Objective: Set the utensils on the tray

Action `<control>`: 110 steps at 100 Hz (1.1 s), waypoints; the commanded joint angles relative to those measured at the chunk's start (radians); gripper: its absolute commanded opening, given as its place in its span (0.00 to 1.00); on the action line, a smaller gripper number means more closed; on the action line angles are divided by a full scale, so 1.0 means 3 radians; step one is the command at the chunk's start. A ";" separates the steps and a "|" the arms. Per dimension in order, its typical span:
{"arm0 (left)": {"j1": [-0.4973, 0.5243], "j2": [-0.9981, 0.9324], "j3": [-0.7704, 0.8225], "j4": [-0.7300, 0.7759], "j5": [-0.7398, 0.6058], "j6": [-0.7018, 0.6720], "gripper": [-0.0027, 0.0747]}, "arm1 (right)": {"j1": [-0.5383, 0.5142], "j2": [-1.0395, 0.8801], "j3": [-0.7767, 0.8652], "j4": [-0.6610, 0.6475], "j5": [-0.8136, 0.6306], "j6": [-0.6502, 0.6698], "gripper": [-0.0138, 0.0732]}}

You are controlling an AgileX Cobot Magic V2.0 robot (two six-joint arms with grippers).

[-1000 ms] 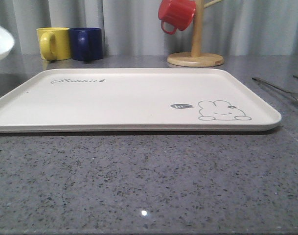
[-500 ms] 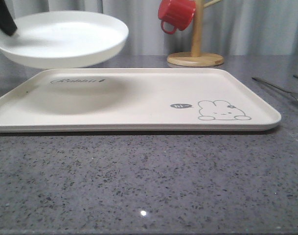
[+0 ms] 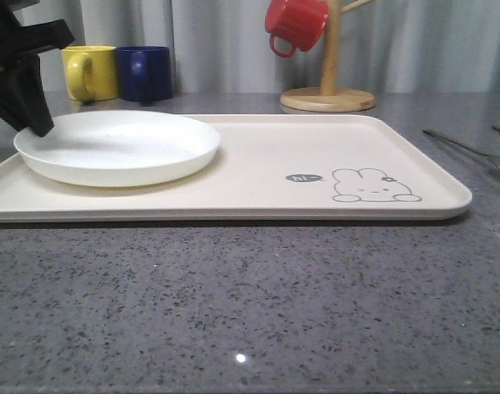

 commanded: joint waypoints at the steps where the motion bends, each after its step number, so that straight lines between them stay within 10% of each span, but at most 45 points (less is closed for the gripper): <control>1: -0.0027 -0.0144 -0.0112 -0.0082 -0.0111 0.0016 0.28 | 0.0002 -0.0060 0.0011 -0.0042 -0.0255 -0.0026 0.07; 16: -0.0027 -0.0151 -0.0170 0.0029 -0.0225 0.0016 0.47 | 0.0002 -0.0060 0.0011 -0.0042 -0.0255 -0.0026 0.07; 34: -0.0042 -0.0419 -0.0219 0.0381 -0.0500 -0.0185 0.00 | 0.0002 -0.0060 0.0011 -0.0042 -0.0255 -0.0026 0.07; 110: -0.0050 -0.2744 0.1908 0.0755 -0.1833 -0.0214 0.01 | 0.0002 -0.0060 0.0011 -0.0042 -0.0255 -0.0026 0.07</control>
